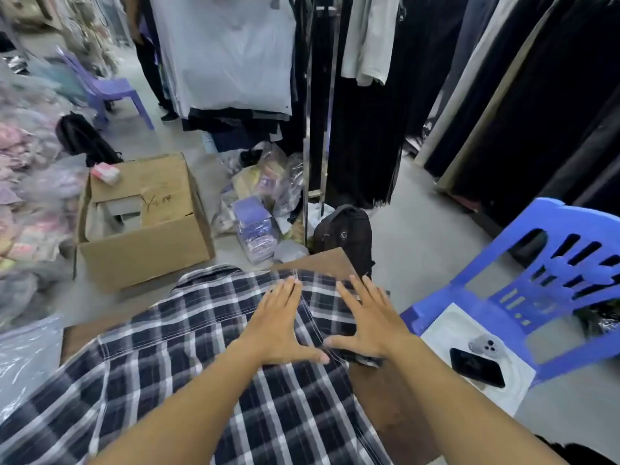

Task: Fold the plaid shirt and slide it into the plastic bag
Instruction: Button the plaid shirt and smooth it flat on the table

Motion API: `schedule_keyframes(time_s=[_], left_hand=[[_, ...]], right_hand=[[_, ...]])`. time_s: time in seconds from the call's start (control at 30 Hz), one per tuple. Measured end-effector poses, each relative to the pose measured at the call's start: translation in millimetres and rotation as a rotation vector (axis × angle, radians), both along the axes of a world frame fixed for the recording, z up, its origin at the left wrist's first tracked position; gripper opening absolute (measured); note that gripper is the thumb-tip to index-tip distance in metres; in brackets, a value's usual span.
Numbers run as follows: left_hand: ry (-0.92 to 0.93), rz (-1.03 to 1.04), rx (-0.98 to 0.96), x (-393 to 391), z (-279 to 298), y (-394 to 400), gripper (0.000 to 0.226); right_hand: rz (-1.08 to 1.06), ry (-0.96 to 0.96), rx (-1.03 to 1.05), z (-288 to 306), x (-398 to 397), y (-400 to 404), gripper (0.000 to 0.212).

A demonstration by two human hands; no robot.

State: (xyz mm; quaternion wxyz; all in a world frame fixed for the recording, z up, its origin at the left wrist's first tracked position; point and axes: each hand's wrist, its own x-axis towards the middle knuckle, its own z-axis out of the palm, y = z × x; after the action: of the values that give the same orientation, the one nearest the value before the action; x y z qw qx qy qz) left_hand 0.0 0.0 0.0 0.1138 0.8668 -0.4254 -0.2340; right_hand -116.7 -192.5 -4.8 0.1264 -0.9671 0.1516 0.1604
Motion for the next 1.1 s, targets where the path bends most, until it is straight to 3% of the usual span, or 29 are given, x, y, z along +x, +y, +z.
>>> schedule_keyframes(time_s=[0.13, 0.3, 0.4, 0.47, 0.63, 0.9, 0.97, 1.0, 1.03, 1.1], left_hand=[[-0.046, 0.003, 0.073, -4, -19, -16, 0.157], [-0.041, 0.012, 0.146, -4, -39, -24, 0.166], [-0.015, 0.030, 0.156, -6, -43, -26, 0.167], [-0.011, 0.035, 0.159, -7, -44, -26, 0.167], [0.014, 0.030, 0.169, -9, -41, -26, 0.167], [0.039, 0.025, 0.161, -8, -36, -25, 0.167], [0.089, 0.052, 0.066, -4, -32, -22, 0.163], [0.147, 0.106, -0.017, 0, -30, -20, 0.150], [0.206, 0.203, -0.137, 6, -27, -16, 0.116], [0.278, 0.438, -0.326, 17, -21, -4, 0.022]], right_hand=[[-0.178, -0.016, 0.037, -11, -7, -17, 0.103], [-0.421, -0.099, 0.240, -36, -2, -37, 0.082], [-0.487, -0.143, 0.266, -39, -1, -44, 0.050], [-0.485, -0.195, 0.224, -34, 1, -46, 0.032], [-0.410, -0.165, 0.152, 0, 11, -42, 0.012], [-0.151, -0.093, 0.354, 80, 41, 13, 0.018], [-0.081, -0.075, 0.407, 90, 49, 36, 0.019], [-0.042, -0.058, 0.424, 92, 53, 48, 0.016], [-0.009, -0.032, 0.439, 89, 55, 60, 0.013], [0.040, 0.028, 0.475, 80, 60, 84, 0.016]])
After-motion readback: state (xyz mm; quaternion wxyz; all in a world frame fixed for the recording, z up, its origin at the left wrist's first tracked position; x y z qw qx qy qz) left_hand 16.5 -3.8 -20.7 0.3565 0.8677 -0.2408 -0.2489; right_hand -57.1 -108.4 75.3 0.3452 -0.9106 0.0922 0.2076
